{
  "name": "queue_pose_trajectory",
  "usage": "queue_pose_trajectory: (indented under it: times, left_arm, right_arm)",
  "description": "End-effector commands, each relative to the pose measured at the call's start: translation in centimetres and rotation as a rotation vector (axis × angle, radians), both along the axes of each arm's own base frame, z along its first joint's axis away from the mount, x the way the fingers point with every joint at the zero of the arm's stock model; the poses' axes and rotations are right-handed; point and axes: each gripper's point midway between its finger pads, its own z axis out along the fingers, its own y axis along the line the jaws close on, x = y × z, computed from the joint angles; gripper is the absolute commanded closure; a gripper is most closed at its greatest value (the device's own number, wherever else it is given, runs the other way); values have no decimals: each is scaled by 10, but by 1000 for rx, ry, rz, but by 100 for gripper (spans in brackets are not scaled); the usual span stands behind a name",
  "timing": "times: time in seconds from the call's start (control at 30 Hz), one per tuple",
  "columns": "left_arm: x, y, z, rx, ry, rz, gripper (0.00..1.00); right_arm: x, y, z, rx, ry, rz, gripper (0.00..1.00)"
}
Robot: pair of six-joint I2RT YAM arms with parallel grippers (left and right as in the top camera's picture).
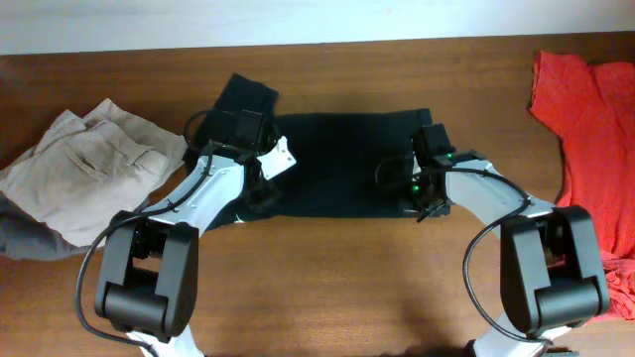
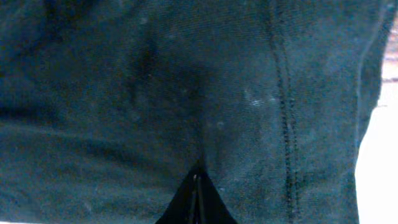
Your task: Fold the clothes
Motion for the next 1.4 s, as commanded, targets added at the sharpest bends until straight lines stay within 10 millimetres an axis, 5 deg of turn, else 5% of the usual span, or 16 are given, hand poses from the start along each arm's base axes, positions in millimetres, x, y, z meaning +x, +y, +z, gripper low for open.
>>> queue_pose_trajectory:
  times: [0.0,0.37,0.53,0.67,0.73,0.97,1.23,1.37]
  left_arm:
    - [4,3,1,6,-3,8,2]
    - [11,-3,8,-47,-30,68,2]
    - [11,-5,8,-106,-11,68,48]
    - [14,10,7,-107,-13,105,87]
    - [18,20,8,-106,-19,130,99]
    - [23,53,13,-105,-24,260,85]
    - [-6,26,55,-203,91,310,60]
    - [-30,16,49,-248,195,300,56]
  right_arm:
    - [-30,-28,-25,-140,98,-48,96]
    - [-44,-39,-24,-200,148,-90,96]
    - [-47,-45,-23,-235,160,-93,96]
    - [-50,-49,-22,-255,167,-93,96]
    - [-50,-50,-22,-262,169,-92,96]
    - [-50,-50,-22,-262,170,-92,96]
    - [-50,-50,-22,-262,169,-92,96]
    - [-50,-50,-22,-262,169,-92,96]
